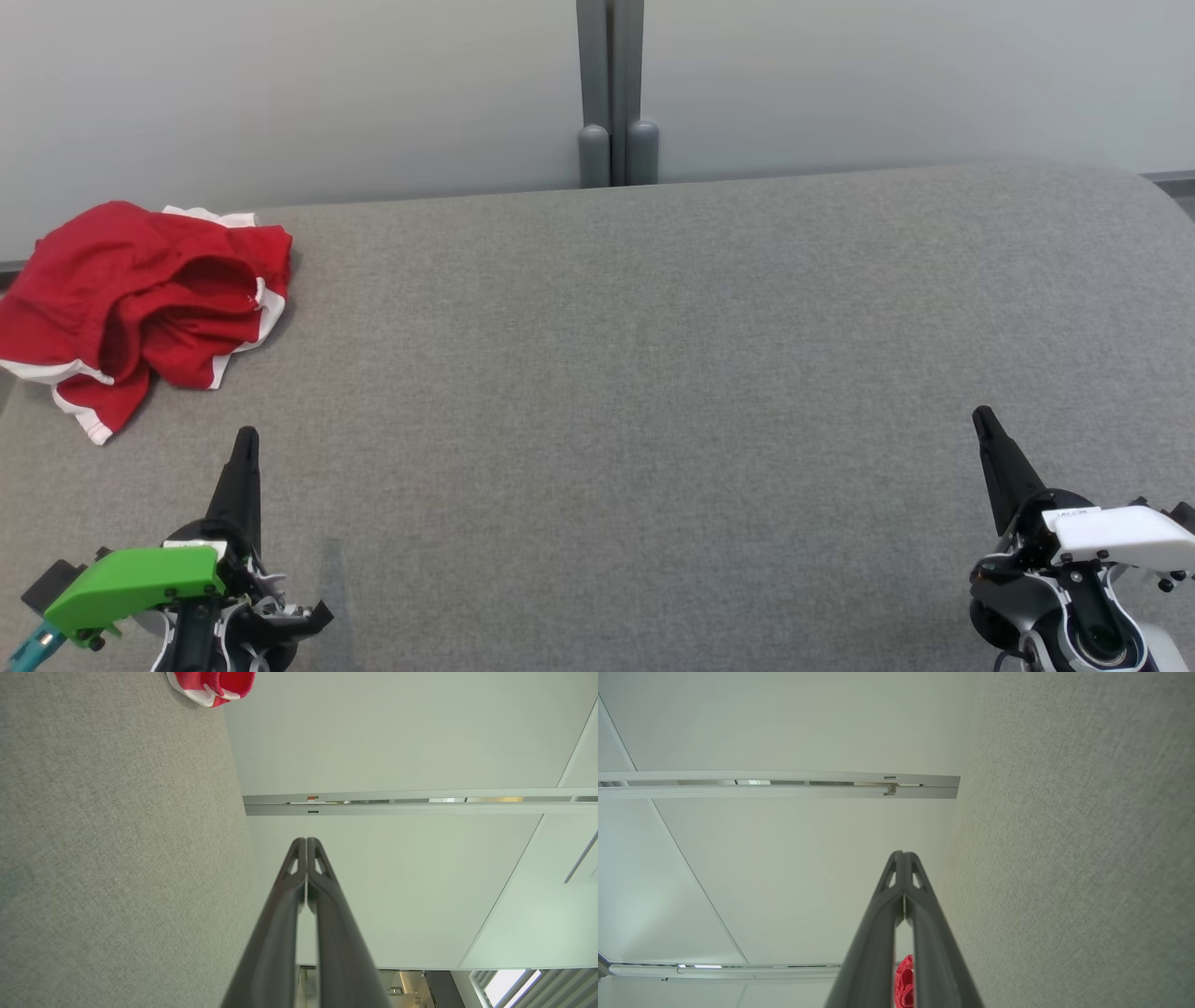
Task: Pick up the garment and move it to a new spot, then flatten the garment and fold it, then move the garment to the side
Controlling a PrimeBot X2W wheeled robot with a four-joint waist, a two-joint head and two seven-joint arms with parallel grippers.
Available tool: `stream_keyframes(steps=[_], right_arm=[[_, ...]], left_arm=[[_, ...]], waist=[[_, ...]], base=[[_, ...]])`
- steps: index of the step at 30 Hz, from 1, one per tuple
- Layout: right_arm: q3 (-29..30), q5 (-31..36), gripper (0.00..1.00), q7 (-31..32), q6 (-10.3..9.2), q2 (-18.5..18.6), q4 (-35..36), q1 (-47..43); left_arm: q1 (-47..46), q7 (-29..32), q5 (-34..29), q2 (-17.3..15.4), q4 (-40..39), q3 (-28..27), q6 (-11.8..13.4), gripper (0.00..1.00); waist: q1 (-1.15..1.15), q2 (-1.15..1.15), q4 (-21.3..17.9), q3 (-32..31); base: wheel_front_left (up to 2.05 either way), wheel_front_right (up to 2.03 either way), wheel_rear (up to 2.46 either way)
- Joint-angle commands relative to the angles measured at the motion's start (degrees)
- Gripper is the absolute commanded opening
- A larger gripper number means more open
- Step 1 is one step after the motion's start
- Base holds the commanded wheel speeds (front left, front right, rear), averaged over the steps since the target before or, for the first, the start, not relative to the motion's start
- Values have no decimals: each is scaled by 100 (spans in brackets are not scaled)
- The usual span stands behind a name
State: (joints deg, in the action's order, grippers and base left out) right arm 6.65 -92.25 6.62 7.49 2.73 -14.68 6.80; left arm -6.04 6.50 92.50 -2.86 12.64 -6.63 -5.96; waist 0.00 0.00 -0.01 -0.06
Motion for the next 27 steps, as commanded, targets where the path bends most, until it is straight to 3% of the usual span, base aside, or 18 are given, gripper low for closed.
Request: stream_keyframes(steps=[1, 27], right_arm=[[10, -6, 0, 20, 0, 32, 17, 41], [10, -6, 0, 20, 0, 32, 17, 41]], left_arm=[[-80, 26, -35, -6, -18, -12, 16, 0], [-80, 26, -35, -6, -18, -11, 16, 0]], waist=[[0, 0, 0, 0], [0, 0, 0, 0]], base=[[0, 0, 0], [0, 0, 0]])
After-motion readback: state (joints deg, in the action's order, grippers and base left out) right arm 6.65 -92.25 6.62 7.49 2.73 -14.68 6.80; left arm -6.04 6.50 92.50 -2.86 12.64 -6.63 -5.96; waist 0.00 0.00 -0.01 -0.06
